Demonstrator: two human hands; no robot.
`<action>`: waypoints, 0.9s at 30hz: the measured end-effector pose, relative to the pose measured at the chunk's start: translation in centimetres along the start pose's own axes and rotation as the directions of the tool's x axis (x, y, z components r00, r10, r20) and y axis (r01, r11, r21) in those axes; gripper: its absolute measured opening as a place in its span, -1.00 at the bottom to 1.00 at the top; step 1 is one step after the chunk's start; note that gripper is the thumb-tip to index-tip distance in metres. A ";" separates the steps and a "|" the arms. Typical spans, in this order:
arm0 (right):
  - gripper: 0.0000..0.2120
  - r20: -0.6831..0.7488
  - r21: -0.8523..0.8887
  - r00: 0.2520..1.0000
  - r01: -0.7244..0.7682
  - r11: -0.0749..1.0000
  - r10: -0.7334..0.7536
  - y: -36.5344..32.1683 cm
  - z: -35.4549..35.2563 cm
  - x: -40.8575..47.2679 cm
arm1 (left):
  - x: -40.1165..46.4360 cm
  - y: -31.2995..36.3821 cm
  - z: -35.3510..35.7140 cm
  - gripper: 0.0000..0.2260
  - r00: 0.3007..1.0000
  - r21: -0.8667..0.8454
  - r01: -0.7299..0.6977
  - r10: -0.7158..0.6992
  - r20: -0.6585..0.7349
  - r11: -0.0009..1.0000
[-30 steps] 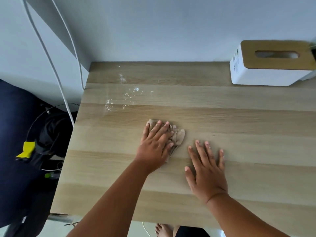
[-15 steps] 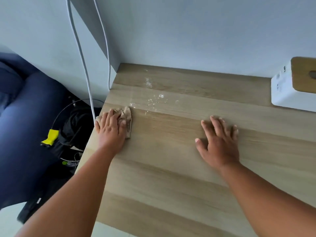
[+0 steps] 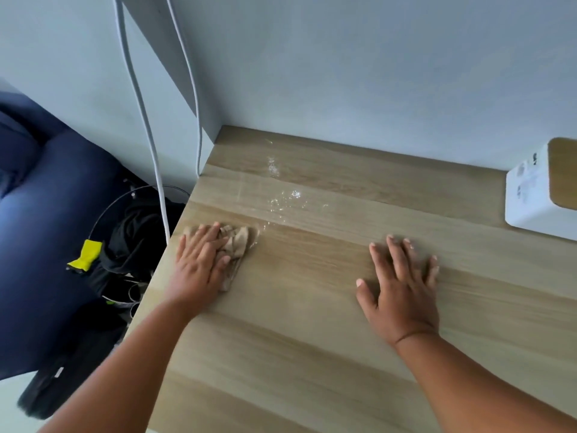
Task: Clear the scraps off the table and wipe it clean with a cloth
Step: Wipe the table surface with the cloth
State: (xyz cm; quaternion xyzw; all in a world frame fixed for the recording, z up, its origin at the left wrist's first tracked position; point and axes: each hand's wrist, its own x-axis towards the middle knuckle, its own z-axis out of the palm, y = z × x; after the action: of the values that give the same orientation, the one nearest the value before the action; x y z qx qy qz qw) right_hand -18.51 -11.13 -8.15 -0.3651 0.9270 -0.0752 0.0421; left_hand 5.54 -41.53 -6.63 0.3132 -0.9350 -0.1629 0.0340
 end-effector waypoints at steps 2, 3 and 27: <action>-0.31 -0.016 -0.005 1.000 0.002 1.000 -0.002 0.1 0.1 0.1 | 2.7 -0.6 -0.2 -0.46 0.985 0.019 0.173 -0.173 -0.022 0.985; -0.31 -0.019 -0.008 1.000 0.003 1.000 -0.003 0.1 0.2 0.1 | 4.3 -0.4 -0.1 -0.45 0.967 0.023 0.254 -0.253 -0.045 0.967; -0.31 -0.037 -0.035 0.999 0.009 0.999 -0.010 0.4 0.6 0.0 | 5.6 10.0 4.1 -0.44 0.988 0.073 0.153 -0.150 -0.035 0.986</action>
State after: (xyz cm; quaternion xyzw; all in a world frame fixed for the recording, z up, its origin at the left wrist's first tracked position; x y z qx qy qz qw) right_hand -18.67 -10.94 -8.84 -0.3688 0.9270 -0.0659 0.0183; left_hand -5.40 -36.16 -7.49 0.3867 -0.9134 -0.1248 0.0232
